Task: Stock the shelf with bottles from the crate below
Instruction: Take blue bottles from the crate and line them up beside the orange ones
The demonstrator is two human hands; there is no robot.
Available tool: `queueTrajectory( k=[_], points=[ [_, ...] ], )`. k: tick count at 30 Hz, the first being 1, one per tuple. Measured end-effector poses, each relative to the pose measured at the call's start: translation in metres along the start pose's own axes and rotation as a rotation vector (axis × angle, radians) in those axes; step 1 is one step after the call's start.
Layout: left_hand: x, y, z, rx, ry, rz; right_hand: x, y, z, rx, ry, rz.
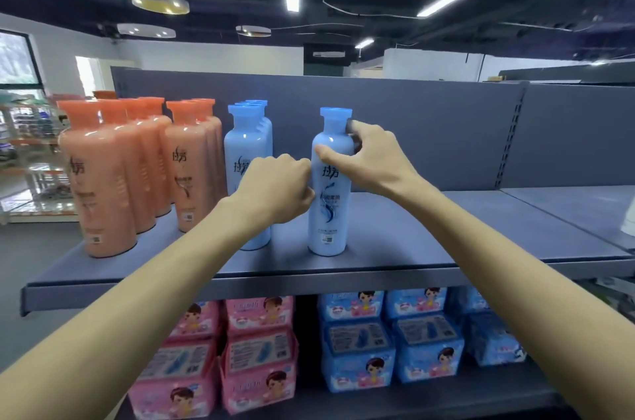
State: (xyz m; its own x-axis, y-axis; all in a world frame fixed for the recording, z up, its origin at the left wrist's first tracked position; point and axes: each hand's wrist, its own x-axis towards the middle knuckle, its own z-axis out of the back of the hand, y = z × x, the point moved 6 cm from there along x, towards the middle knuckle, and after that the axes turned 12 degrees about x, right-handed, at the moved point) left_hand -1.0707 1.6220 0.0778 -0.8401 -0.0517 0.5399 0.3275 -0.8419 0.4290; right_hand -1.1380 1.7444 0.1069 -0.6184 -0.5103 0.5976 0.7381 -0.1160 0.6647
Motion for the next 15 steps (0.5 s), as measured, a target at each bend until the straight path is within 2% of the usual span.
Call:
queueTrajectory(
  k=[3, 8, 15],
  points=[
    [-0.008, 0.000, -0.002, -0.043, -0.007, 0.022, -0.014, -0.013, -0.010, -0.063, 0.154, -0.048],
    [-0.031, -0.013, -0.027, -0.161, 0.055, -0.011, -0.045, -0.056, -0.025, -0.086, 0.284, -0.150],
    [-0.039, -0.033, -0.055, -0.278, 0.035, 0.014, -0.039, -0.087, -0.038, -0.085, 0.256, -0.153]
  ],
)
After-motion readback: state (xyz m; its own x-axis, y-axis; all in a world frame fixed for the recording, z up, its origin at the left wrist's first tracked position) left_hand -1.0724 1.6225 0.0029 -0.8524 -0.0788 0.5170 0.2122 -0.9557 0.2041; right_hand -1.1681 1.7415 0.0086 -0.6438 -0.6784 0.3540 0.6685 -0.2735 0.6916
